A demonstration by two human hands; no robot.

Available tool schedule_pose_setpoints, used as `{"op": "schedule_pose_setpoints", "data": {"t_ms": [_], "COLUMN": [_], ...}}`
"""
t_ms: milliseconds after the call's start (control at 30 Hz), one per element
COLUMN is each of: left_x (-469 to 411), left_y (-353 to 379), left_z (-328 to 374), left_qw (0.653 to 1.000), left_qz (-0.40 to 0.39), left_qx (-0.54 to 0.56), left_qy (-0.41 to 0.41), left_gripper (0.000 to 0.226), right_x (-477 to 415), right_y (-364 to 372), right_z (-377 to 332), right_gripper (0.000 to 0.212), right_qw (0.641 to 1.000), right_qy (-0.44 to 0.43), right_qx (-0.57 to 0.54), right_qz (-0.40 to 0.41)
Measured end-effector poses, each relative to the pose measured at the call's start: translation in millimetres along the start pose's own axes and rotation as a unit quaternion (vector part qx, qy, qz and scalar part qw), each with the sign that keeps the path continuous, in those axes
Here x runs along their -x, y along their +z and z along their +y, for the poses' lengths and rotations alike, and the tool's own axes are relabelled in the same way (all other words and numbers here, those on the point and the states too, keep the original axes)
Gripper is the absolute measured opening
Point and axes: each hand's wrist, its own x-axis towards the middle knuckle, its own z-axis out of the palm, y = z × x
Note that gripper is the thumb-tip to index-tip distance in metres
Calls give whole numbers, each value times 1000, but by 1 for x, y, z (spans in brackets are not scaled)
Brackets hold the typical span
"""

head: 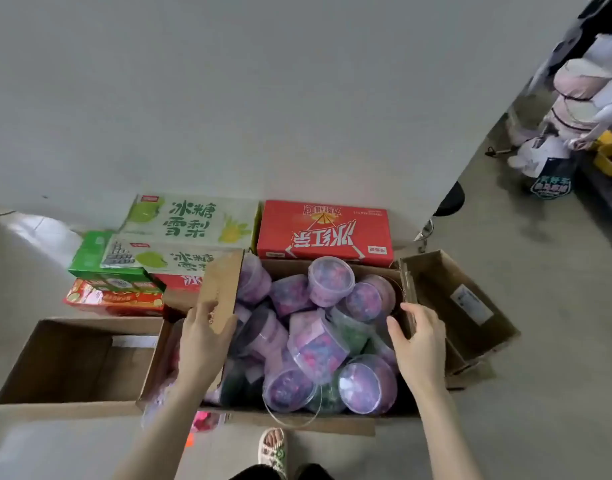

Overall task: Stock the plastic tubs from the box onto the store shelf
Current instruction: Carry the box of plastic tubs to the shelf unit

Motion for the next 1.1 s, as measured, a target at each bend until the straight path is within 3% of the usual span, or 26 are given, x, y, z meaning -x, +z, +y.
{"op": "schedule_pose_setpoints", "data": {"t_ms": [133,333,533,800,1100], "left_x": [-10,-13,-7,11,9], "left_y": [16,25,25,22,5], "left_z": [-7,-28,-32,-29,-28], "left_qw": [996,991,993,987,986], "left_qz": [-32,-65,-53,-63,13], "left_qx": [-71,-103,-86,-122,-165], "left_qy": [-40,-63,-52,-79,-7], "left_gripper": [55,54,40,49,36], "right_x": [2,7,10,26,23], "right_y": [14,32,36,32,26], "right_z": [12,34,45,62,59], "right_gripper": [44,52,50,46,29], "right_qw": [997,991,986,979,973], "right_qy": [71,132,165,201,211], "right_qx": [22,18,14,-19,-31], "right_qz": [2,-22,-15,-17,86]}}
